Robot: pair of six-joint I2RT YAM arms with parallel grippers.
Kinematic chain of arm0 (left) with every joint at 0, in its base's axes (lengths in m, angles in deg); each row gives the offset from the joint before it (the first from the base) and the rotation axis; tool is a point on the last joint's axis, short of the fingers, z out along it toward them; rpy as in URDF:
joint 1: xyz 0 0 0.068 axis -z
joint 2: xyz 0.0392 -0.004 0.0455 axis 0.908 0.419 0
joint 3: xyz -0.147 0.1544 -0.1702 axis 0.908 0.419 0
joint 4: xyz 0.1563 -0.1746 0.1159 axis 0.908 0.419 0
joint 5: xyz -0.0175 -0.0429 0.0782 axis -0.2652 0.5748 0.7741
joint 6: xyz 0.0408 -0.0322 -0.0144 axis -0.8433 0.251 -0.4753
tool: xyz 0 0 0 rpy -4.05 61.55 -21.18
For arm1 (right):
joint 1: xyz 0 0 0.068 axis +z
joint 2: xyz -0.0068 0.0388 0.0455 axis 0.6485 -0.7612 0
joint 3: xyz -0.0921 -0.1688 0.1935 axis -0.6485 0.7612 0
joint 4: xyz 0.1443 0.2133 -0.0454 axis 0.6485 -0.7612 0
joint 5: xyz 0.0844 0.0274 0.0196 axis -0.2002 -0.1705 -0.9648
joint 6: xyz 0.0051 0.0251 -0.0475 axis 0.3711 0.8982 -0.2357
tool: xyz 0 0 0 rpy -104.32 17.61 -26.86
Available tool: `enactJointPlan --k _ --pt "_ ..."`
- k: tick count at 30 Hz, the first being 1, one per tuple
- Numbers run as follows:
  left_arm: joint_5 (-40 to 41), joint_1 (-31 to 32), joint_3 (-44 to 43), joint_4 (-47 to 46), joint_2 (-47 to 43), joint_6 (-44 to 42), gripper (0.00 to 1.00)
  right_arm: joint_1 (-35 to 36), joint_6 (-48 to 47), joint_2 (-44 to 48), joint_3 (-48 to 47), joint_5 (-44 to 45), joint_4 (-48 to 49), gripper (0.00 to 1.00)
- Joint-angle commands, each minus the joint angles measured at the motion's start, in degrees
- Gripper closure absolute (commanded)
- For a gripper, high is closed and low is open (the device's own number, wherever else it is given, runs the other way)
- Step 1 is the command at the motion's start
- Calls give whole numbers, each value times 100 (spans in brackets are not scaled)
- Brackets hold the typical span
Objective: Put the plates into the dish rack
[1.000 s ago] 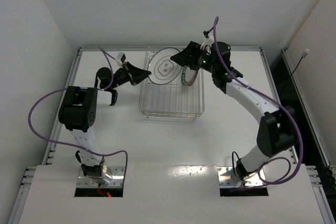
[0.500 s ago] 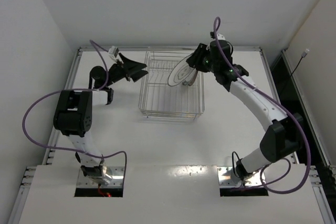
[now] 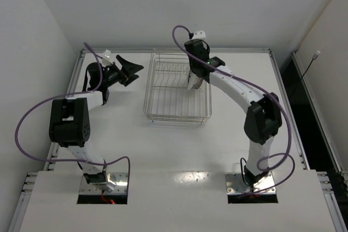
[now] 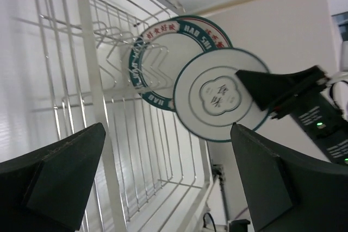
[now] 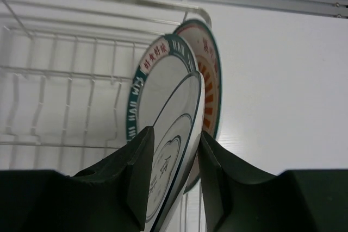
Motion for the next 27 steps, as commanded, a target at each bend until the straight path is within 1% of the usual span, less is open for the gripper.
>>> enactJointPlan --k 1,6,9,13,15,21,27 --pt "370 -21 -422 1210 -346 -1128 0 22 -788 -237 -357 429 283 100" --pt "370 -21 -422 1210 -206 -1128 0 -215 -1175 -466 -419 -71 609 100" --pt "317 -21 -422 1210 -205 -1128 0 -215 -1403 -466 -367 -291 750 100" --pt "317 -21 -475 1210 -152 -1128 0 -268 -1536 -72 45 -493 1206 100" --pt "317 -21 -475 1210 -152 -1128 0 -268 -1676 43 109 -564 1417 100" --pt "317 -21 -475 1210 -100 -1128 0 -268 -1975 -27 -50 -626 1471 100" --pt "317 -21 -528 1210 -100 -1128 0 -374 -2081 -132 -251 -1170 1576 100"
